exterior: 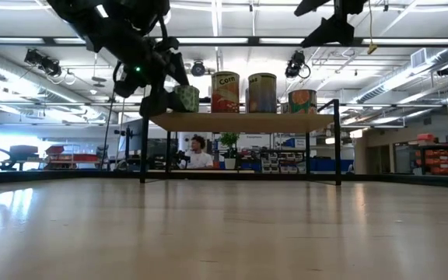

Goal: Pick and place cans onto a shelf
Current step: Put the canned green peas on the shelf

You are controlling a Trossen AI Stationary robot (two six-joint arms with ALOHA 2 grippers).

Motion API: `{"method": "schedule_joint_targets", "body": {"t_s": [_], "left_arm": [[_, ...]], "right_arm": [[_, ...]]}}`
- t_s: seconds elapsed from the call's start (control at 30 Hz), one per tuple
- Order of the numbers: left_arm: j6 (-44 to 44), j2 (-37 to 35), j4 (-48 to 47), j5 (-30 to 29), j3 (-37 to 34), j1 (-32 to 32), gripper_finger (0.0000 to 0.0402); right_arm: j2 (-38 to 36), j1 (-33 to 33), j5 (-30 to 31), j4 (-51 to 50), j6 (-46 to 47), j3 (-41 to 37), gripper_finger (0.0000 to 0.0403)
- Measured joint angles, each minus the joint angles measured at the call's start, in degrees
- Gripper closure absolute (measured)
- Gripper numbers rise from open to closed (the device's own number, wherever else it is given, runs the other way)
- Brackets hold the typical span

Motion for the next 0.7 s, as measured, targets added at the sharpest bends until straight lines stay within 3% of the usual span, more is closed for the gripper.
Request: {"method": "schedule_joint_targets", "body": {"t_s": [0.13, 0.4, 0.57, 0.7], "left_arm": [[-0.11, -1.59, -1.3, 2.34, 0.02, 0.02, 0.0088], [-0.59, -8.0, -13.26, 2.85, -0.02, -0.05, 0.0088], [8.39, -9.98, -7.99, 3.68, 0.03, -0.39, 0.0088], [17.7, -10.68, -4.67, 8.95, 0.9, 0.4, 0.0089]], "right_arm": [[1.91, 0.46, -0.1, 0.1, 0.27, 0.0, 0.0055], [2.9, 0.6, -0.2, 0.24, 0.39, -0.02, 0.0055], [2.85, 0.6, -0.2, 0.33, 0.31, -0.02, 0.0055], [2.85, 0.6, -0.23, 0.33, 0.22, -0.02, 0.0055]]}}
